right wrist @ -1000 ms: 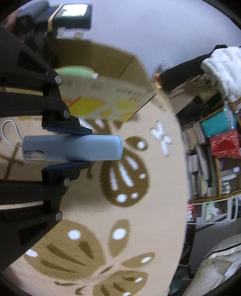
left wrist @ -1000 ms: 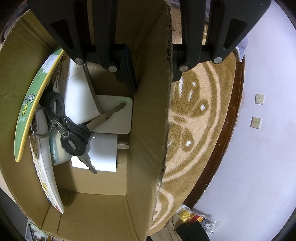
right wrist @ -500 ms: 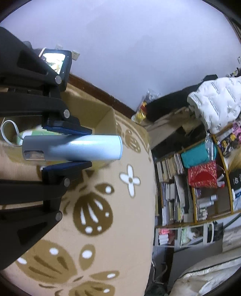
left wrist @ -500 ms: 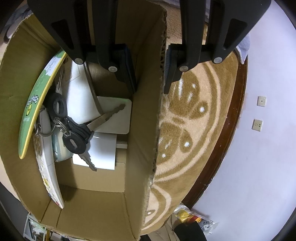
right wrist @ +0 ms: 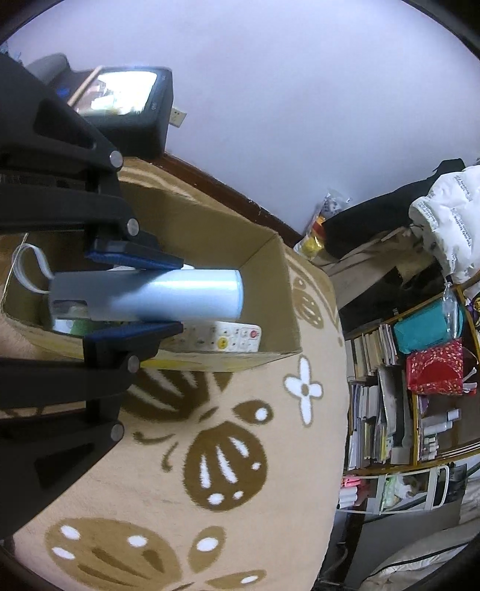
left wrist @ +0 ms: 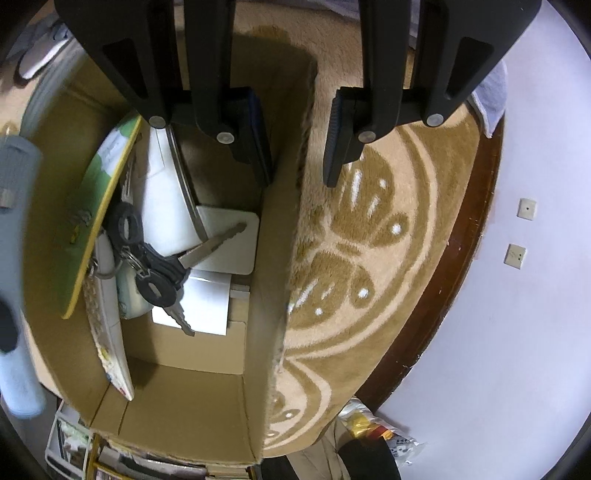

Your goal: Organize rigid objects

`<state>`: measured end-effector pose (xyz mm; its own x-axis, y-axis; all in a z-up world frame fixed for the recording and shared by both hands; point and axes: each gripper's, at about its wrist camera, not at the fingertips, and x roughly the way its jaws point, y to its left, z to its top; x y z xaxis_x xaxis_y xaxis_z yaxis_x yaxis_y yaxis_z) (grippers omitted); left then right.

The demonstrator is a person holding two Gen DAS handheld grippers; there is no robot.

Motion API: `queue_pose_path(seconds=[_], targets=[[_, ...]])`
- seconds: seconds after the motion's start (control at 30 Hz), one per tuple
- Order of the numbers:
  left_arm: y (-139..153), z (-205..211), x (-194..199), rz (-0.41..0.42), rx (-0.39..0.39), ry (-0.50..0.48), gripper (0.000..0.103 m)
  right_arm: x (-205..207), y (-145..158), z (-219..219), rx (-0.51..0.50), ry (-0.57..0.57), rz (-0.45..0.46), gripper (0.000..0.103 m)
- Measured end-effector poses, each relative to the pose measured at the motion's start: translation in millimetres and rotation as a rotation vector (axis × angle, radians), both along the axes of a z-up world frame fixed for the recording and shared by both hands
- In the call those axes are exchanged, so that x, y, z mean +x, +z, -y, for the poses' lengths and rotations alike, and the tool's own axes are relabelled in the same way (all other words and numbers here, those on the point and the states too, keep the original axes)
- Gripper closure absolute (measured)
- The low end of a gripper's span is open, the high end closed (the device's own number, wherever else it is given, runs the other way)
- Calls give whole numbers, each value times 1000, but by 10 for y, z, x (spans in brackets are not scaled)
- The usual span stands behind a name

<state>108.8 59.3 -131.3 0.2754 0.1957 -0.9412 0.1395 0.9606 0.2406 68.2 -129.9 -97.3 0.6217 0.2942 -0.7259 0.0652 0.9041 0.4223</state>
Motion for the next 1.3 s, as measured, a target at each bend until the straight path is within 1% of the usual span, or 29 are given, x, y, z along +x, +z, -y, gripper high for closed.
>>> queue_pose_path(seconds=[0.13, 0.27, 0.33, 0.43, 0.57, 0.6, 0.63, 0.67, 0.7, 0.77, 0.83, 0.87, 0.9, 0.97, 1.03, 1.1, 1.17, 1.23, 1.3], targets=[[73, -38, -52, 14, -26, 8, 75, -50, 7, 26, 23, 6, 19, 73], [186, -54, -126, 50, -45, 1, 74, -147, 160, 36, -8, 2, 47, 73], [281, -42, -181, 84, -28, -9, 74, -217, 244, 46, -25, 6, 60, 69], [381, -57, -250, 97, -24, -10, 74, -318, 358, 77, -48, 0, 76, 67], [591, -84, -376, 143, -53, -17, 74, -460, 465, 105, -70, -4, 93, 61], [635, -93, -406, 155, -54, -16, 72, -515, 498, 111, -84, -11, 106, 60], [669, -103, -427, 165, -53, -16, 70, -576, 536, 117, -99, -16, 120, 54], [721, -112, -459, 182, -51, -15, 62, -634, 564, 126, -108, -19, 127, 49], [755, -108, -489, 199, -50, -16, 50, -669, 576, 135, -111, -19, 131, 42], [834, -108, -549, 236, -56, -22, 45, -780, 602, 153, -119, -14, 136, 39], [934, -103, -629, 269, -72, -35, 40, -847, 610, 162, -144, -12, 133, 33], [961, -114, -648, 276, -79, -39, 34, -896, 612, 168, -165, -14, 129, 31], [999, -111, -689, 288, -89, -48, 25, -940, 610, 176, -178, -16, 128, 28], [1036, -123, -735, 306, -87, -53, 14, -1017, 606, 204, -183, -22, 129, 24], [1088, -138, -775, 328, -79, -52, 11, -1112, 595, 246, -178, -33, 131, 17], [1115, -154, -807, 340, -81, -48, 7, -1197, 591, 283, -180, -38, 144, 13], [1144, -177, -853, 354, -91, -44, 6, -1268, 592, 295, -203, -44, 158, 10], [1176, -185, -927, 371, -103, -52, 6, -1349, 594, 308, -228, -49, 166, 2], [1212, -174, -1003, 394, -108, -68, 5, -1419, 599, 325, -227, -50, 180, 0]])
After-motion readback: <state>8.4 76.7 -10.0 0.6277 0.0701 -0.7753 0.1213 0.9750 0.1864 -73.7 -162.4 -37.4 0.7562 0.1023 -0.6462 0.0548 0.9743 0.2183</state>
